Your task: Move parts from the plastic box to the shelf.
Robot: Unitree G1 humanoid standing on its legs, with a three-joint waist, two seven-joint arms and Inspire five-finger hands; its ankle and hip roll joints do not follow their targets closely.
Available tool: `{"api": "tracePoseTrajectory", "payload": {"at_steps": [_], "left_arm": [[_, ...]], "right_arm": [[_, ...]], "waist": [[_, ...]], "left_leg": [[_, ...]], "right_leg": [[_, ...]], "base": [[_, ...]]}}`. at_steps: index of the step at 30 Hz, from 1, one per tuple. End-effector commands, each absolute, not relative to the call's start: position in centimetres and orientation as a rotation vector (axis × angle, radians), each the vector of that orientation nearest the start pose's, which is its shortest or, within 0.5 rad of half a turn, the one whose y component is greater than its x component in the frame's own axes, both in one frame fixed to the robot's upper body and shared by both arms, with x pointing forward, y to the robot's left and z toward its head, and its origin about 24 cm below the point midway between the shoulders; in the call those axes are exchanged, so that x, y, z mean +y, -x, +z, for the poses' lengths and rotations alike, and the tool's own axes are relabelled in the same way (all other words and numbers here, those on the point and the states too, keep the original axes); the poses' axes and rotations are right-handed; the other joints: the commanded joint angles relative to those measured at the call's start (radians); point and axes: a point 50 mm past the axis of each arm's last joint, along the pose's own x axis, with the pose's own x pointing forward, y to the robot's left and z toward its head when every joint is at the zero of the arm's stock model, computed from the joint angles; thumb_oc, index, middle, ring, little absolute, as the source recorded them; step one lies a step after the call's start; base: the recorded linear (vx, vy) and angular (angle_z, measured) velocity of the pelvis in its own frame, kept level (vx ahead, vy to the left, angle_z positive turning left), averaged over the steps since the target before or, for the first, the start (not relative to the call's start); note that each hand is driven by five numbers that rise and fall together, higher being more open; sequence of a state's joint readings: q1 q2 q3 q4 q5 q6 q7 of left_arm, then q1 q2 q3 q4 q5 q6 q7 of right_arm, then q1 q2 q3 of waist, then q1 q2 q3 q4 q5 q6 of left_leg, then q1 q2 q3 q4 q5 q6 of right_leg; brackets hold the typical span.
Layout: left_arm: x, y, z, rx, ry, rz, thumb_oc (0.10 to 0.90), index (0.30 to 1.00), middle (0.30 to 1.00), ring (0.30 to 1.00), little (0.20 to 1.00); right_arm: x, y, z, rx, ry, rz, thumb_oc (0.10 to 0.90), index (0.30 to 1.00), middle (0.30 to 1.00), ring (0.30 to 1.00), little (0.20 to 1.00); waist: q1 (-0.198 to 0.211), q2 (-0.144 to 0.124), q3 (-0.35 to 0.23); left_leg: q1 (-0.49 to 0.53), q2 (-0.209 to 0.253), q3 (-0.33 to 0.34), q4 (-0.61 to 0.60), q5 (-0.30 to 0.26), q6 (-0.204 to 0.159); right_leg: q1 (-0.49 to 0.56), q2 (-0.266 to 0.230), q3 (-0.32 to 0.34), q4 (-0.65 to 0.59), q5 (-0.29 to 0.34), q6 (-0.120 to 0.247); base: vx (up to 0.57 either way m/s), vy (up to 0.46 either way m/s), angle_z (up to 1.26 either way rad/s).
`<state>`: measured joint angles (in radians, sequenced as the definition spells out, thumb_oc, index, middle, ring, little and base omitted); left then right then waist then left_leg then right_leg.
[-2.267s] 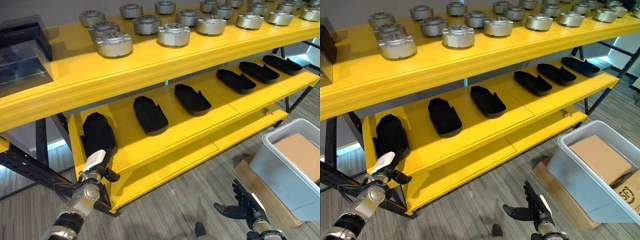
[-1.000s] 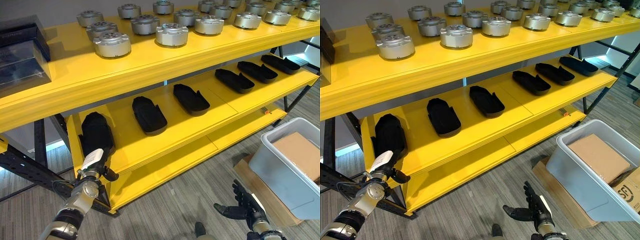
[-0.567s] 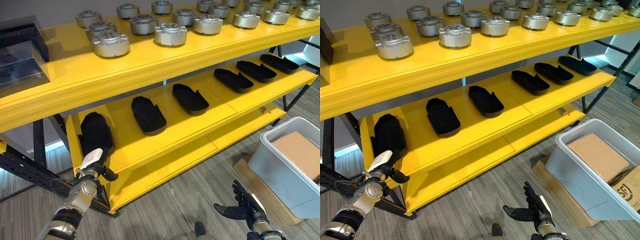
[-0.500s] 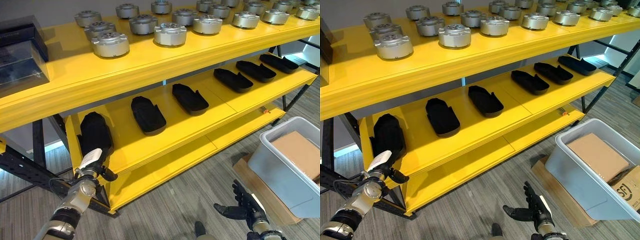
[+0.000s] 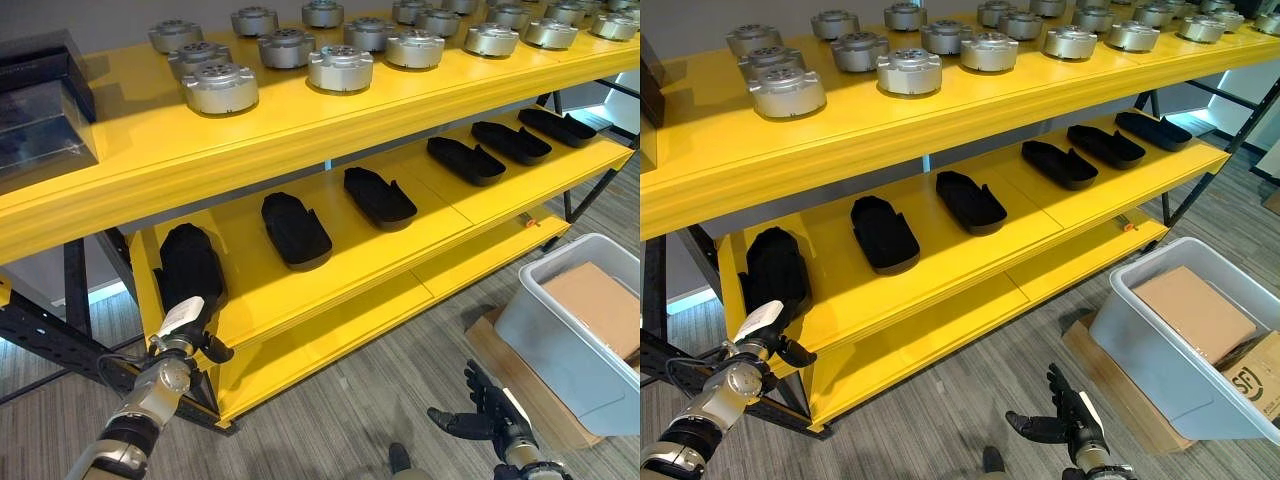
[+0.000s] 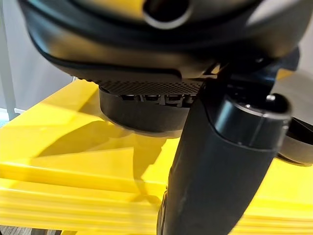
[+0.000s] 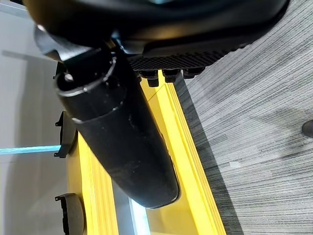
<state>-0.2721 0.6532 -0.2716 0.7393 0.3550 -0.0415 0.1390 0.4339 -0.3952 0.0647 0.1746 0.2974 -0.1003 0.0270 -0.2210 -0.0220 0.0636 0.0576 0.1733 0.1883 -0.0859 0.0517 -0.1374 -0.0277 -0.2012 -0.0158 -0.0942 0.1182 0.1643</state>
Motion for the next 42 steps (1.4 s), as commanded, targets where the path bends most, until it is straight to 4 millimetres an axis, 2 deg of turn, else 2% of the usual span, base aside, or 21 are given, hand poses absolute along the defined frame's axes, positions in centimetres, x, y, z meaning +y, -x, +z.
{"api": "tracePoseTrajectory", "payload": {"at_steps": [1, 13, 25, 32, 36, 42], "left_arm": [[33.4, -31.3, 7.4, 0.261, -1.140, 0.220, 0.900, 1.000, 1.000, 1.000, 1.000], [33.7, -31.3, 7.8, 0.260, -1.139, 0.231, 0.900, 1.000, 1.000, 1.000, 1.000], [33.9, -32.1, 9.6, 0.210, -1.165, 0.252, 0.900, 1.000, 1.000, 1.000, 1.000], [32.9, -32.5, 11.1, 0.109, -1.174, 0.237, 0.900, 1.000, 1.000, 1.000, 1.000], [32.6, -32.4, 11.4, 0.081, -1.172, 0.229, 0.900, 1.000, 1.000, 1.000, 1.000], [32.1, -31.6, 10.6, 0.046, -1.119, 0.254, 0.900, 1.000, 1.000, 1.000, 1.000]], "right_arm": [[-25.6, -15.6, -2.3, 0.326, 0.096, -0.073, 0.900, 1.000, 1.000, 1.000, 1.000], [-25.7, -15.6, -2.3, 0.330, 0.095, -0.075, 0.900, 1.000, 1.000, 1.000, 1.000], [-25.8, -15.5, -2.3, 0.332, 0.098, -0.071, 0.900, 1.000, 1.000, 1.000, 1.000], [-25.9, -15.5, -2.2, 0.326, 0.104, -0.067, 0.900, 1.000, 1.000, 1.000, 1.000], [-25.9, -15.5, -2.2, 0.323, 0.106, -0.066, 0.900, 1.000, 1.000, 1.000, 1.000], [-25.7, -15.6, -2.2, 0.314, 0.099, -0.067, 0.900, 1.000, 1.000, 1.000, 1.000]], "waist": [[-0.017, 0.016, 0.013], [-0.019, 0.015, 0.011], [-0.023, 0.016, 0.012], [-0.019, 0.017, 0.012], [-0.016, 0.017, 0.013], [-0.008, 0.015, 0.014]], "left_leg": [[0.070, 0.037, 0.025, -0.001, -0.060, 0.009], [0.068, 0.036, 0.028, -0.001, -0.061, 0.009], [0.068, 0.036, 0.030, -0.001, -0.062, 0.010], [0.068, 0.036, 0.023, -0.001, -0.062, 0.009], [0.067, 0.036, 0.021, -0.001, -0.062, 0.010], [0.068, 0.035, 0.017, -0.001, -0.063, 0.011]], "right_leg": [[0.089, -0.034, -0.016, 0.030, -0.106, 0.028], [0.086, -0.034, -0.012, 0.027, -0.103, 0.028], [0.084, -0.036, -0.008, 0.027, -0.102, 0.029], [0.088, -0.036, -0.015, 0.029, -0.107, 0.028], [0.090, -0.036, -0.015, 0.029, -0.107, 0.028], [0.098, -0.036, -0.023, 0.027, -0.111, 0.026]], "base": [[0.00, 0.000, 0.00], [0.00, 0.000, 0.00], [0.00, 0.000, 0.00], [0.00, 0.000, 0.00], [0.00, 0.000, 0.00], [0.00, 0.000, 0.00]]}}
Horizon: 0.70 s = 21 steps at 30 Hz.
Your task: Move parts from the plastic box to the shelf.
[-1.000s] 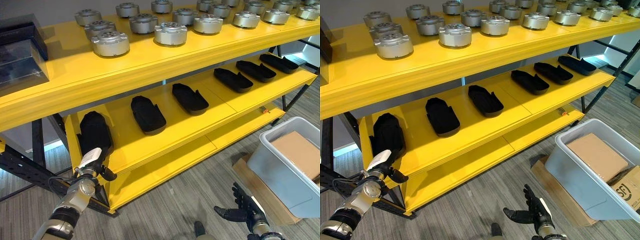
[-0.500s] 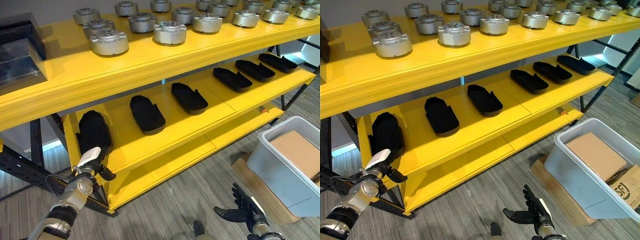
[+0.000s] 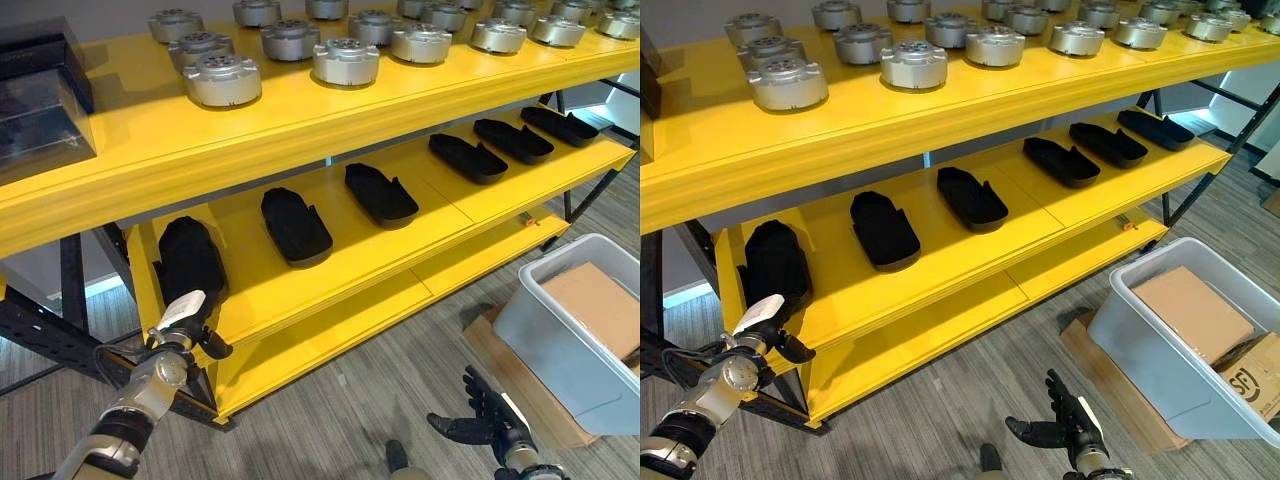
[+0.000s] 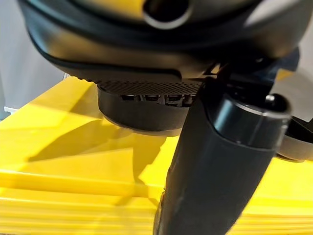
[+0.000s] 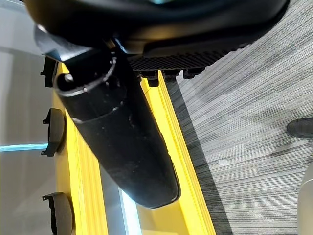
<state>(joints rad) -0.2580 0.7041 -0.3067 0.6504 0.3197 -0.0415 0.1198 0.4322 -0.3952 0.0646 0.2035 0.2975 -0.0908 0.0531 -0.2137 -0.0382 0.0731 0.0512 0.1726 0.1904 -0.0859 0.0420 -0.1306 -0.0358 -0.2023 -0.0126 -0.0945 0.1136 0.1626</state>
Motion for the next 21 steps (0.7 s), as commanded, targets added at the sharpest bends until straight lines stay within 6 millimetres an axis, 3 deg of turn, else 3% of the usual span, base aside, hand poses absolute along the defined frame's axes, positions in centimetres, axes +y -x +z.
{"api": "tracePoseTrajectory", "payload": {"at_steps": [1, 21], "left_arm": [[32.0, -31.5, 10.5, 0.042, -1.108, 0.261, 0.900, 1.000, 1.000, 1.000, 1.000], [29.9, -30.2, 13.8, -0.222, -1.249, 0.337, 0.900, 1.000, 1.000, 1.000, 1.000]], "right_arm": [[-25.7, -15.6, -2.2, 0.314, 0.100, -0.067, 0.900, 1.000, 1.000, 1.000, 1.000], [-25.9, -16.3, -0.8, 0.245, 0.122, -0.072, 0.900, 1.000, 1.000, 1.000, 1.000]], "waist": [[-0.015, 0.031, 0.005], [0.002, 0.024, 0.011]], "left_leg": [[0.073, 0.036, 0.014, -0.001, -0.054, 0.004], [0.060, 0.035, 0.002, 0.006, -0.058, 0.008]], "right_leg": [[0.107, -0.035, -0.027, 0.028, -0.106, 0.027], [0.106, -0.036, -0.033, 0.028, -0.107, 0.025]], "base": [[0.00, 0.000, 0.00], [0.00, 0.000, 0.00]]}}
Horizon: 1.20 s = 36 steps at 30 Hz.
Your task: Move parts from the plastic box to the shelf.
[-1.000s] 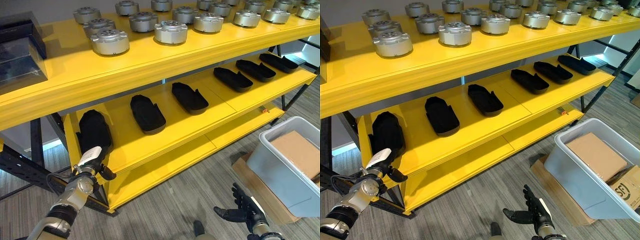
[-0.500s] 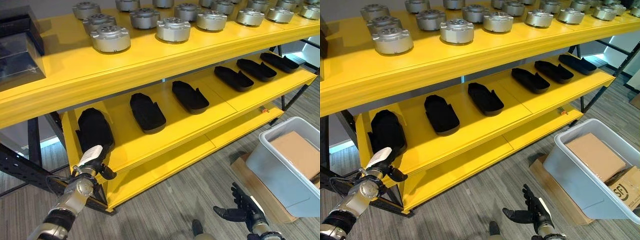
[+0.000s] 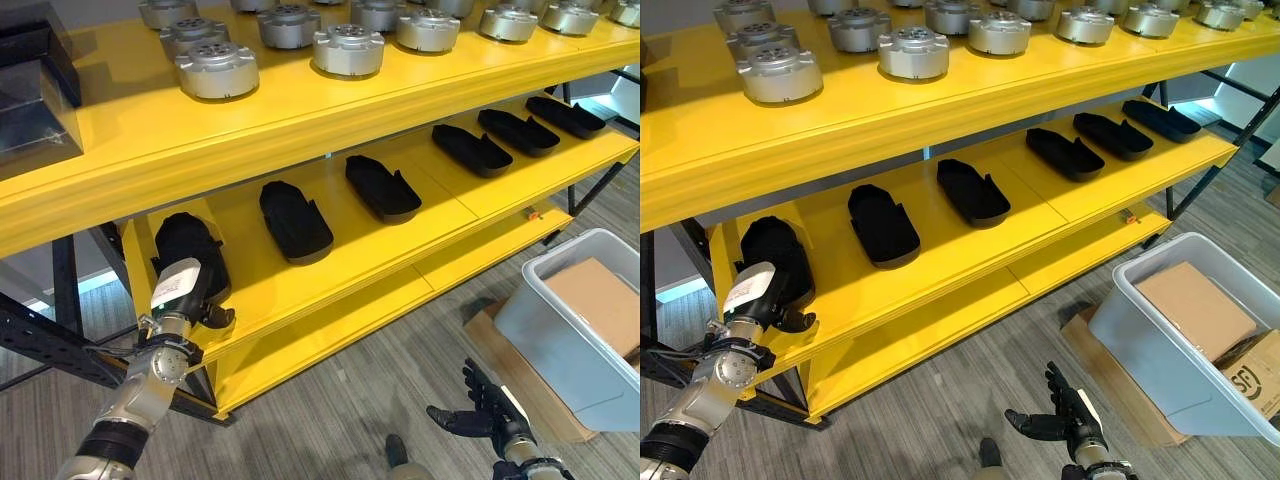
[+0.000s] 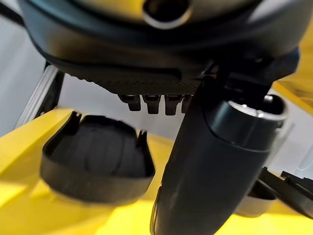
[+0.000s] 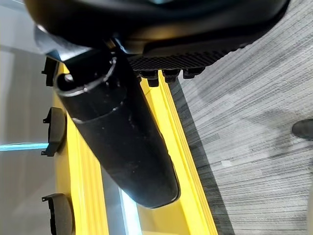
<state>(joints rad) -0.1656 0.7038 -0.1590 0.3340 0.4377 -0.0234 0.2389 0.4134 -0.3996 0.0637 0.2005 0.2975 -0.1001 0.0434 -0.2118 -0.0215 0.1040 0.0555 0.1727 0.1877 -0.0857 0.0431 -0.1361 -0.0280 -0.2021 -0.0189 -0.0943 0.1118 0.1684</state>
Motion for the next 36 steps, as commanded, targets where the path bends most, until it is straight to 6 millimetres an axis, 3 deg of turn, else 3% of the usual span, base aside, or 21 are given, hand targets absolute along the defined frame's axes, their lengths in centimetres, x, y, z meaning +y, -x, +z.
{"api": "tracePoseTrajectory", "payload": {"at_steps": [1, 14, 28, 36], "left_arm": [[29.9, -30.0, 14.1, -0.240, -1.257, 0.339, 0.900, 1.000, 1.000, 1.000, 1.000], [28.7, -28.7, 14.3, -0.309, -1.237, 0.287, 0.900, 1.000, 1.000, 1.000, 1.000], [25.2, -25.5, 11.1, -0.290, -1.105, 0.050, 0.900, 1.000, 1.000, 1.000, 1.000], [24.7, -24.0, 10.2, -0.255, -1.044, -0.009, 0.900, 1.000, 1.000, 1.000, 1.000]], "right_arm": [[-25.9, -16.3, -0.7, 0.241, 0.126, -0.073, 0.900, 1.000, 1.000, 1.000, 1.000], [-26.1, -16.4, -0.2, 0.222, 0.140, -0.076, 0.900, 1.000, 1.000, 1.000, 1.000], [-26.4, -16.5, 0.4, 0.190, 0.150, -0.093, 0.900, 1.000, 1.000, 1.000, 1.000], [-26.4, -16.5, 0.6, 0.189, 0.163, -0.091, 0.900, 1.000, 1.000, 1.000, 1.000]], "waist": [[0.002, 0.007, -0.021], [0.009, 0.005, -0.018], [0.026, 0.003, 0.000], [0.035, 0.002, 0.009]], "left_leg": [[0.055, 0.035, 0.004, 0.006, -0.059, 0.014], [0.048, 0.035, -0.002, 0.007, -0.058, 0.015], [0.033, 0.033, -0.010, 0.015, -0.061, 0.022], [0.024, 0.033, -0.014, 0.022, -0.063, 0.027]], "right_leg": [[0.098, -0.037, -0.029, 0.026, -0.105, 0.019], [0.096, -0.037, -0.031, 0.026, -0.103, 0.018], [0.087, -0.035, -0.033, 0.028, -0.103, 0.012], [0.082, -0.036, -0.033, 0.028, -0.102, 0.010]], "base": [[0.00, 0.000, 0.00], [0.00, 0.000, 0.00], [0.00, 0.000, 0.00], [0.00, 0.000, 0.00]]}}
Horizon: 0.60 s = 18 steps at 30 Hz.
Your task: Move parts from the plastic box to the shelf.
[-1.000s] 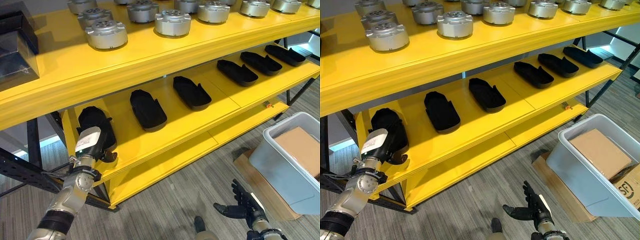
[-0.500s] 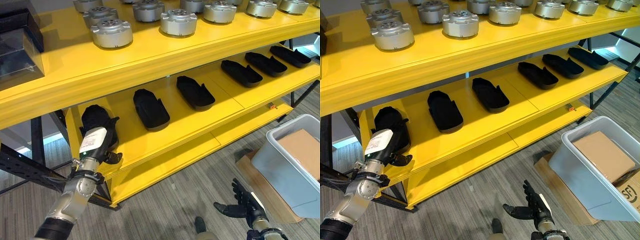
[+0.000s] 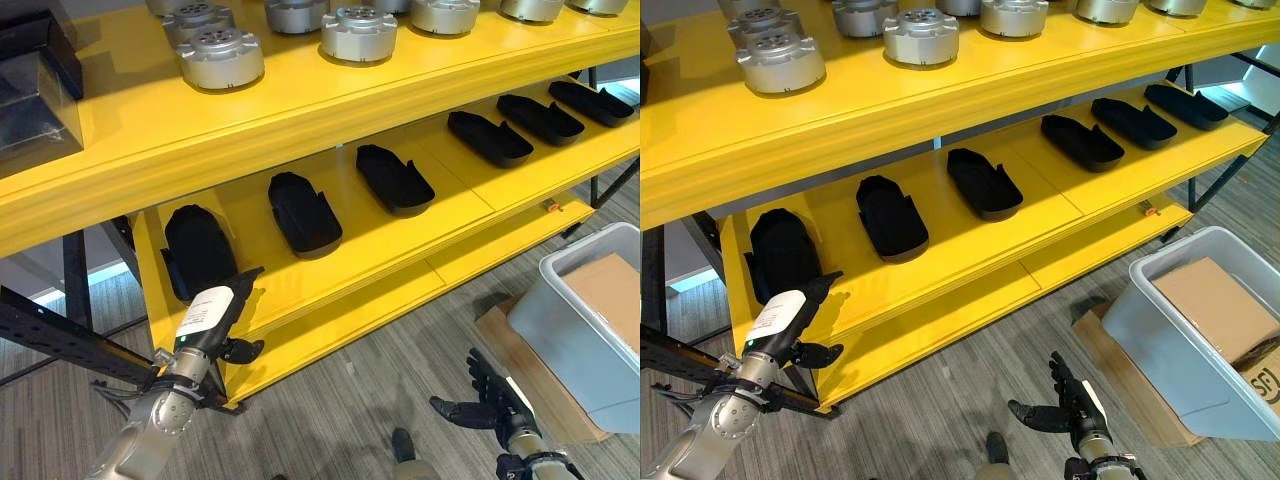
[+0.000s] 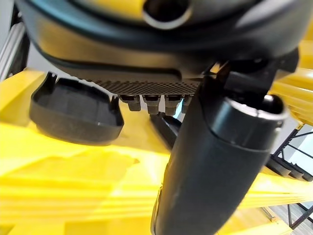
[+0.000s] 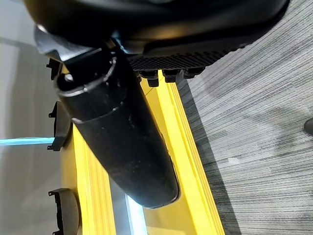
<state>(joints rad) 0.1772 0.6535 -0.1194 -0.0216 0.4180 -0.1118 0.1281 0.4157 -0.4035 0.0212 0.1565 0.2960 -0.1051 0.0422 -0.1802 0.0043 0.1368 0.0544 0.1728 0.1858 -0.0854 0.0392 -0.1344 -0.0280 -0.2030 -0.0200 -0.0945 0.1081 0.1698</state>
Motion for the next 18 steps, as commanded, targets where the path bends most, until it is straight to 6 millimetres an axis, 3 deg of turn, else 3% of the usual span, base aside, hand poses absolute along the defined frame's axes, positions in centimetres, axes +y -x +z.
{"api": "tracePoseTrajectory", "payload": {"at_steps": [1, 9, 18], "left_arm": [[24.6, -23.9, 10.2, -0.252, -1.046, -0.016, 0.900, 1.000, 1.000, 1.000, 1.000], [24.6, -23.6, 8.6, -0.183, -1.008, -0.052, 0.900, 1.000, 1.000, 1.000, 1.000], [25.5, -24.6, 6.7, -0.084, -0.968, -0.002, 0.900, 1.000, 1.000, 1.000, 1.000]], "right_arm": [[-26.4, -16.6, 0.6, 0.189, 0.164, -0.089, 0.900, 1.000, 1.000, 1.000, 1.000], [-26.3, -16.6, 0.5, 0.194, 0.163, -0.085, 0.900, 1.000, 1.000, 1.000, 1.000], [-26.3, -16.9, 0.3, 0.205, 0.162, -0.087, 0.900, 1.000, 1.000, 1.000, 1.000]], "waist": [[0.004, -0.024, -0.023], [0.004, -0.025, -0.019], [-0.003, -0.027, -0.017]], "left_leg": [[0.023, 0.032, -0.013, 0.023, -0.059, 0.025], [0.017, 0.031, -0.015, 0.027, -0.059, 0.027], [0.020, 0.031, -0.012, 0.028, -0.058, 0.027]], "right_leg": [[0.082, -0.035, -0.032, 0.028, -0.098, 0.009], [0.077, -0.035, -0.032, 0.029, -0.096, 0.009], [0.072, -0.034, -0.026, 0.034, -0.097, 0.007]], "base": [[0.00, 0.000, 0.00], [0.00, 0.000, 0.00], [0.00, 0.000, 0.00]]}}
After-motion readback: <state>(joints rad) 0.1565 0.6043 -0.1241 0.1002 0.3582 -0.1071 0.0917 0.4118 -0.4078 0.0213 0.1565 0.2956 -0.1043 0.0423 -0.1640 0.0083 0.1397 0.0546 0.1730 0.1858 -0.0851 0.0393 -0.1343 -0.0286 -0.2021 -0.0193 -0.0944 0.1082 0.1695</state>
